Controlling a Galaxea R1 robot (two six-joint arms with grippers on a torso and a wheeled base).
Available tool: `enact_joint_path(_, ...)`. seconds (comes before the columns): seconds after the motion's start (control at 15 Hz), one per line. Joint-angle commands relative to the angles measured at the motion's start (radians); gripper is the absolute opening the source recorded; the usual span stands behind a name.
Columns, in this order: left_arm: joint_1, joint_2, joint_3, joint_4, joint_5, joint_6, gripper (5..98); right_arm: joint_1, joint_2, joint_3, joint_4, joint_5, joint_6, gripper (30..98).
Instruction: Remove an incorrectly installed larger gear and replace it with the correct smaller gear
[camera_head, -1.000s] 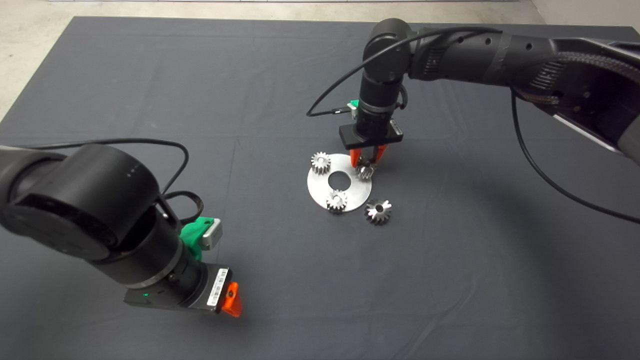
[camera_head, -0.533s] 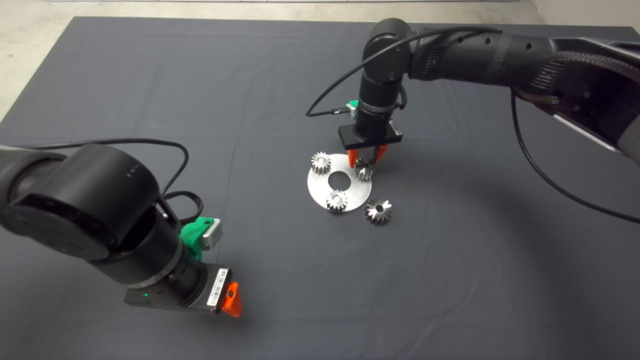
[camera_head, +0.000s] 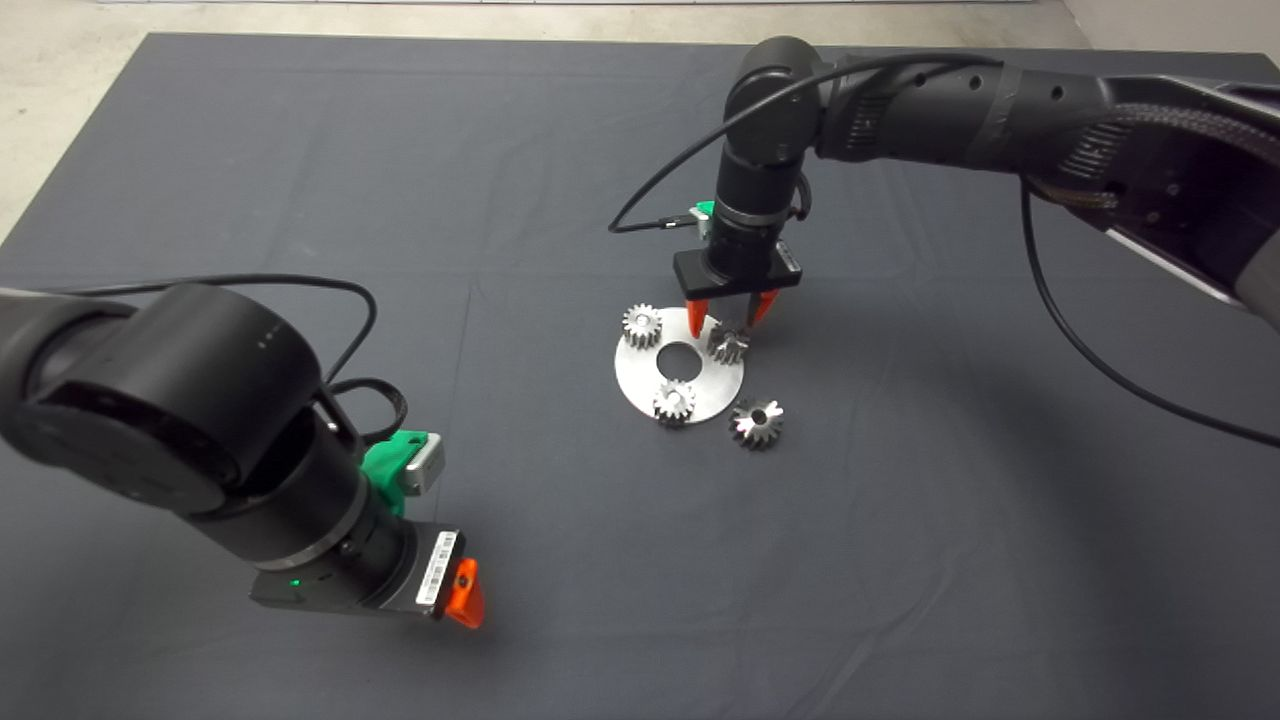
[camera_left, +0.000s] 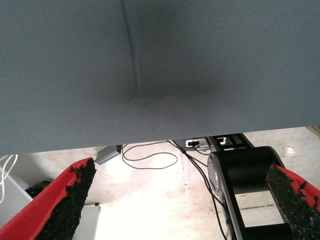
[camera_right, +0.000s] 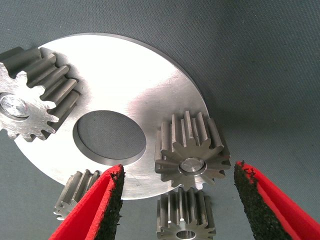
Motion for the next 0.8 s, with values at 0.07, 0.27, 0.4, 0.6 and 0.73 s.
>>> enact_joint_path(0.07, -0.010, -0.006, -0.007, 0.000, 0.018, 0.011, 88.3, 0.033, -0.005, 0.048, 0.000, -0.127, 0.004, 61.2)
enact_joint_path(0.27, -0.010, -0.018, -0.009, 0.000, 0.027, 0.017, 88.3, 0.052, -0.029, 0.123, -0.002, -0.127, 0.029, 66.0)
enact_joint_path(0.4, -0.010, -0.016, -0.016, -0.002, 0.027, 0.017, 88.3, 0.078, -0.061, 0.205, -0.002, -0.127, 0.063, 68.2)
enact_joint_path(0.6, -0.010, -0.013, -0.021, -0.002, 0.027, 0.017, 88.3, 0.111, -0.138, 0.364, 0.000, -0.127, 0.138, 76.7)
enact_joint_path(0.73, -0.010, -0.017, -0.020, -0.002, 0.027, 0.017, 88.3, 0.127, -0.183, 0.456, 0.001, -0.127, 0.178, 78.6)
